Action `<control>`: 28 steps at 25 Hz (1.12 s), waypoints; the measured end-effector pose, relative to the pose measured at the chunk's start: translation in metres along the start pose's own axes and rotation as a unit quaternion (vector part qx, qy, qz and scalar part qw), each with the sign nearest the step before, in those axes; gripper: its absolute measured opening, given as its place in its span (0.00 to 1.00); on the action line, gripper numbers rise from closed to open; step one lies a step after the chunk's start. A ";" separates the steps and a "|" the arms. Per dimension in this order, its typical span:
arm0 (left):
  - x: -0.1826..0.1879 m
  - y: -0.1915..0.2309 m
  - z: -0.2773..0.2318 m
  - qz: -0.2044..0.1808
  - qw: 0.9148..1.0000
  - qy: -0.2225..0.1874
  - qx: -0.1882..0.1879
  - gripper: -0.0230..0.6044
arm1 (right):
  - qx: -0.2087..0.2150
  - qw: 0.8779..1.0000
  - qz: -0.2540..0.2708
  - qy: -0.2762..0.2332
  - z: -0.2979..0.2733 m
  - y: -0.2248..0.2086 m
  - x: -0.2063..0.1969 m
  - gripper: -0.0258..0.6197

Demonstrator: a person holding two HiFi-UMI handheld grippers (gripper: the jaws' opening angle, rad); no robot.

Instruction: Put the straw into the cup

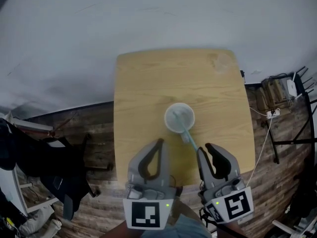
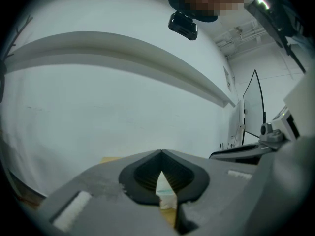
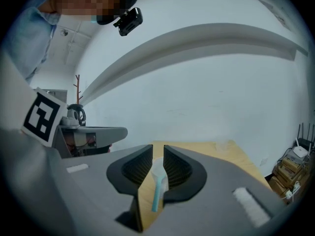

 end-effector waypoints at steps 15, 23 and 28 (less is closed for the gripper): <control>0.096 -0.066 0.072 -0.045 0.991 -0.125 -0.029 0.06 | -0.019 0.985 0.064 -0.158 0.088 0.029 0.110 0.05; 0.126 -0.082 0.090 -0.059 0.984 -0.166 -0.031 0.06 | -0.017 0.979 0.082 -0.188 0.111 0.038 0.138 0.05; 0.131 -0.088 0.092 -0.068 0.983 -0.169 -0.033 0.06 | -0.017 0.977 0.083 -0.195 0.116 0.038 0.144 0.05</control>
Point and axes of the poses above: the fingertips, and each gripper's own axes: z backward along the fingers, y to its left, x out of its top, the point moved 2 cm from there along z, backward along the fingers, and after that the axes turned 8 degrees about y, right-handed, at the moved point
